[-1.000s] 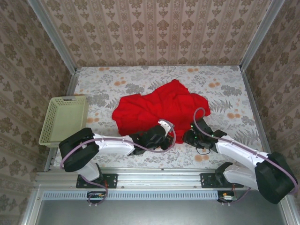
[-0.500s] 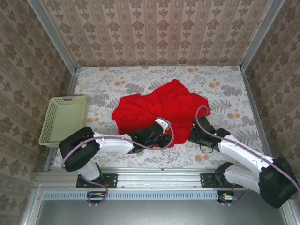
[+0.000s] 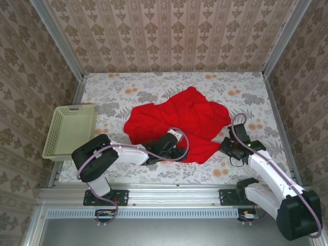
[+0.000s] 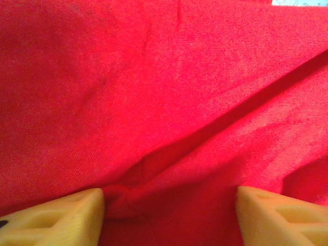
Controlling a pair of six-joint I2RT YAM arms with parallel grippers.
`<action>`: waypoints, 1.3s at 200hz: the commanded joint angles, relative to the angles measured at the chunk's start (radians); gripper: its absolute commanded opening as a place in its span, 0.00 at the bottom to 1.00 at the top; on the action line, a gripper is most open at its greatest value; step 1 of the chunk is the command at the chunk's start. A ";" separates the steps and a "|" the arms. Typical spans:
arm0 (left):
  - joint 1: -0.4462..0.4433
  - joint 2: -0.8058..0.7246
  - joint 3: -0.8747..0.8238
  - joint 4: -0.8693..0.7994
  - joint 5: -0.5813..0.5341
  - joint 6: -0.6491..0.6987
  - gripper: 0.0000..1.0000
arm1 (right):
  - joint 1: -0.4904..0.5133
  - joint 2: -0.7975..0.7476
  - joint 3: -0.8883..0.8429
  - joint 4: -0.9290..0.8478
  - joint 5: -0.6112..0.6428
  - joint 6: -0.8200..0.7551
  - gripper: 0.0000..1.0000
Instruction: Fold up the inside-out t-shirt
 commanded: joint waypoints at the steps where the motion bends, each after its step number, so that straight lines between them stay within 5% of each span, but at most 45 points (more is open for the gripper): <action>1: -0.003 -0.003 -0.003 -0.024 -0.007 0.008 0.71 | -0.043 0.055 0.031 0.025 -0.068 -0.058 0.00; 19: 0.000 0.002 0.001 -0.050 -0.034 0.005 0.72 | -0.072 0.088 0.057 0.024 -0.014 -0.092 0.00; 75: 0.032 0.008 0.023 -0.106 -0.071 -0.016 0.74 | -0.097 0.096 0.103 -0.012 -0.027 -0.122 0.32; 127: 0.034 0.016 0.043 -0.104 -0.071 -0.015 0.76 | 0.061 -0.139 -0.096 0.042 -0.184 0.054 0.25; 168: 0.033 0.035 0.063 -0.112 -0.057 -0.015 0.76 | 0.200 -0.053 -0.144 0.257 -0.224 0.134 0.26; 260: 0.026 0.029 0.054 -0.108 -0.060 -0.030 0.76 | 0.242 0.083 -0.138 0.346 -0.208 0.162 0.35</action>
